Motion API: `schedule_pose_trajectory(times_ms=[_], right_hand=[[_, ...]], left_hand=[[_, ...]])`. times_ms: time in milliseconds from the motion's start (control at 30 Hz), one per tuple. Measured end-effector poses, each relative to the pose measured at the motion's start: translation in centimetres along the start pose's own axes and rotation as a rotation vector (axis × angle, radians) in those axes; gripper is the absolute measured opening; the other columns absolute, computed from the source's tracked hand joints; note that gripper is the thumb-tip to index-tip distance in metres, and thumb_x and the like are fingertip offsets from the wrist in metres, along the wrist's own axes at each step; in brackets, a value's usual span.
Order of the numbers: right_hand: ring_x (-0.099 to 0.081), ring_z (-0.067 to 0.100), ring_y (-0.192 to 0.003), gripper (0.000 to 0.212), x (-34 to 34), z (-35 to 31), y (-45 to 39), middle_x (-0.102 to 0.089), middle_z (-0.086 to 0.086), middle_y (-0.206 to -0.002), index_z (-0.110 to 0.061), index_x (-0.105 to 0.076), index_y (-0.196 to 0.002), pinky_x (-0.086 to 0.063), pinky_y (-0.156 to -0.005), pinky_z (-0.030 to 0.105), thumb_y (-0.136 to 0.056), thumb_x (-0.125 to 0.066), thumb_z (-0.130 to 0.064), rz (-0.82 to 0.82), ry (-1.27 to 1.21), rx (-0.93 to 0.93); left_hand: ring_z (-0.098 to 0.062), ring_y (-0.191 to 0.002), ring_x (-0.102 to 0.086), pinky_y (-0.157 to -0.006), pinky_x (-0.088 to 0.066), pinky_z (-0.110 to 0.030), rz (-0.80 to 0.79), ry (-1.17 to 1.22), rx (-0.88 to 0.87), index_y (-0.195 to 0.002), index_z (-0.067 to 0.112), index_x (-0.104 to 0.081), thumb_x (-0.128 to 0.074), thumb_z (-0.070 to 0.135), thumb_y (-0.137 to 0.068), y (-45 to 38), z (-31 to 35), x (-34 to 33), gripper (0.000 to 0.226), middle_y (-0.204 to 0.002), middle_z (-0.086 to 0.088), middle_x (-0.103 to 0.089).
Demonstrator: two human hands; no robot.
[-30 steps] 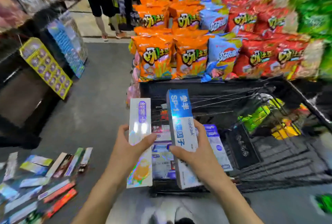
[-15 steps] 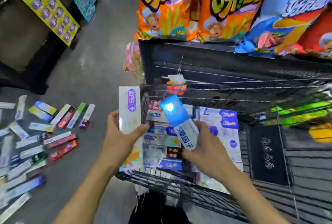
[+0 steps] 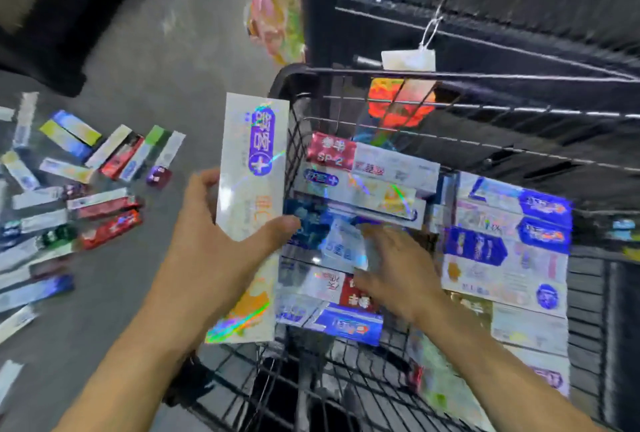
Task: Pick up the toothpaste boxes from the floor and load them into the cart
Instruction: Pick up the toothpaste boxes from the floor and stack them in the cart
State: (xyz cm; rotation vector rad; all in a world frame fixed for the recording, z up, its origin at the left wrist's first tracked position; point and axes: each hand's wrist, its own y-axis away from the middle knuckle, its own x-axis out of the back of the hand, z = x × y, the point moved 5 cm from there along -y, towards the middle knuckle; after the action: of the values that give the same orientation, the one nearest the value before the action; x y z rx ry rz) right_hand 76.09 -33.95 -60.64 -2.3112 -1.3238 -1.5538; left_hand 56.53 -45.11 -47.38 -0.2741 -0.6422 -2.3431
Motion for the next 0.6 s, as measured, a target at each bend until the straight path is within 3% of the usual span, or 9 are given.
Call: schedule_pose_trajectory(times_ms=[100,200,300,400,600], right_hand=[[-0.052,0.038,-0.115,0.070,-1.9,1.4,-2.2,-0.058,0.012,-0.123,-0.012,-0.053,-0.140,-0.054,-0.083,0.046,-0.077,-0.080,-0.025,0.088,0.036,0.081],[-0.048,0.034,-0.103,0.073,-2.2,2.0,-2.9,-0.051,0.013,-0.113,-0.009,-0.056,-0.136,-0.055,-0.073,0.045,-0.070,-0.086,-0.021,0.284,0.100,0.171],[-0.045,0.032,-0.101,0.073,-1.8,2.2,-2.7,-0.051,0.013,-0.112,-0.012,-0.060,-0.132,-0.046,-0.084,0.044,-0.067,-0.090,-0.025,0.451,0.204,0.199],[-0.048,0.034,-0.106,0.074,-1.8,3.0,-2.7,-0.053,0.013,-0.116,-0.014,-0.061,-0.131,-0.036,-0.089,0.042,-0.065,-0.091,-0.030,0.477,0.195,0.145],[-0.049,0.032,-0.112,0.070,-1.7,4.3,-2.2,-0.057,0.013,-0.121,-0.014,-0.063,-0.131,-0.048,-0.094,0.048,-0.071,-0.088,-0.038,0.504,0.130,0.112]], left_hand=[[0.005,-0.077,-0.068,-0.058,-0.049,-0.010,-0.032,0.033,0.038,-0.106,0.043,-0.051,-0.081,0.043,-0.054,0.0,-1.1,-1.0,0.061,-0.092,0.027,-0.070],[0.010,-0.076,-0.067,-0.060,-0.046,-0.004,-0.092,0.020,0.018,-0.107,0.039,-0.053,-0.079,0.037,-0.053,0.0,-1.2,-1.8,0.061,-0.091,0.031,-0.069],[0.010,-0.076,-0.067,-0.060,-0.046,-0.003,-0.141,0.023,0.028,-0.108,0.036,-0.052,-0.081,0.027,-0.057,-0.2,-1.5,-2.3,0.059,-0.089,0.031,-0.070],[0.005,-0.076,-0.069,-0.060,-0.048,-0.007,-0.180,0.023,0.047,-0.110,0.030,-0.052,-0.083,0.020,-0.060,-0.6,-2.0,-2.9,0.059,-0.090,0.022,-0.072],[0.007,-0.079,-0.068,-0.063,-0.046,-0.005,-0.246,-0.084,0.051,-0.114,0.031,-0.052,-0.086,0.010,-0.070,-0.9,-3.4,-4.0,0.059,-0.095,0.026,-0.069]])
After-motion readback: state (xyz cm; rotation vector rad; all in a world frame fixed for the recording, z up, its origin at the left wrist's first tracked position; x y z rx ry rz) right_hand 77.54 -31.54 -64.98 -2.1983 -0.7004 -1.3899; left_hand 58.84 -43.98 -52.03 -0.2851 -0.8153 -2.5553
